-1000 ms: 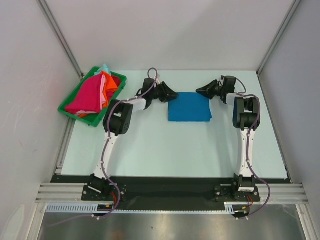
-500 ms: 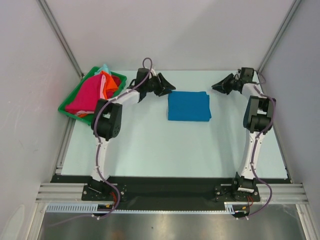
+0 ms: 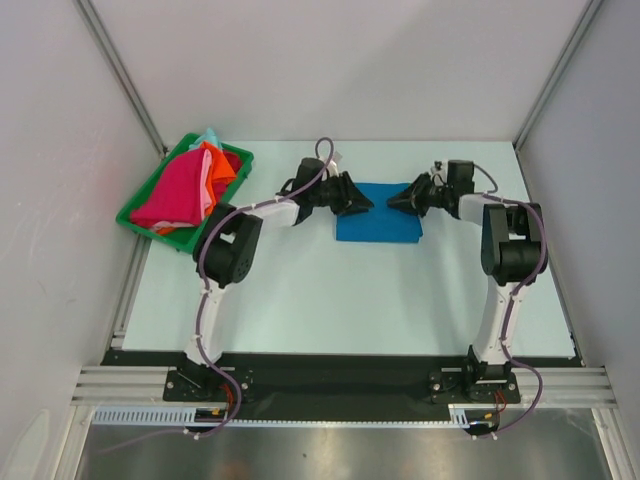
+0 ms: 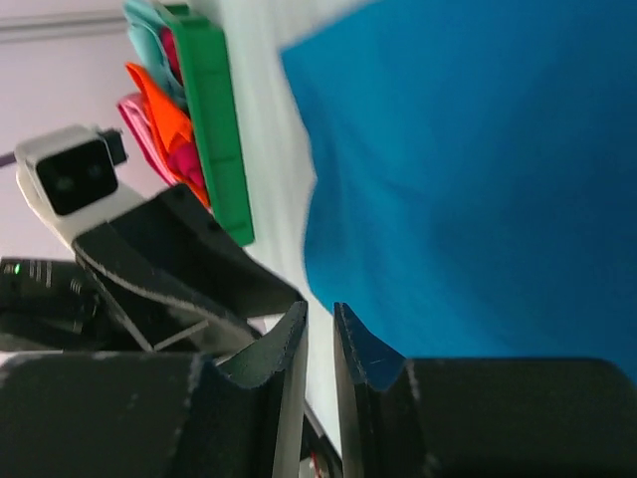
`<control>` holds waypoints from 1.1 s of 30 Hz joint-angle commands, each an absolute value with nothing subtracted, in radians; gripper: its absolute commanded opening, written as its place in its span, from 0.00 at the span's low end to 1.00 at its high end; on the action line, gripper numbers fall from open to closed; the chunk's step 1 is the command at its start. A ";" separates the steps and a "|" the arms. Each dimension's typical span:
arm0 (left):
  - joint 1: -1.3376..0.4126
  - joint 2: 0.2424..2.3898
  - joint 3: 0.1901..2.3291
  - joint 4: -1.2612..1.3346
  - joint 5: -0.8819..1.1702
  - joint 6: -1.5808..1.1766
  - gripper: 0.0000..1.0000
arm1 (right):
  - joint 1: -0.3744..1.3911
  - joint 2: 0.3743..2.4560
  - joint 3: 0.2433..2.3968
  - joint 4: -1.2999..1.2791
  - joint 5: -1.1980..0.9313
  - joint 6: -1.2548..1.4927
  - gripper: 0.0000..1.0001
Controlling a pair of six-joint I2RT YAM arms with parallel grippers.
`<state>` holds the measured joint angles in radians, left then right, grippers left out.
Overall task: Fold and stack the t-shirts
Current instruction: Fold the tshirt
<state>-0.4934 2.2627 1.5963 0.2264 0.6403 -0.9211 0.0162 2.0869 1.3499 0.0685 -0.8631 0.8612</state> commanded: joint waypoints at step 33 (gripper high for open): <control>-0.502 2.227 1.335 0.388 0.683 -0.871 0.41 | 0.009 2.082 1.069 0.302 -0.960 0.830 0.22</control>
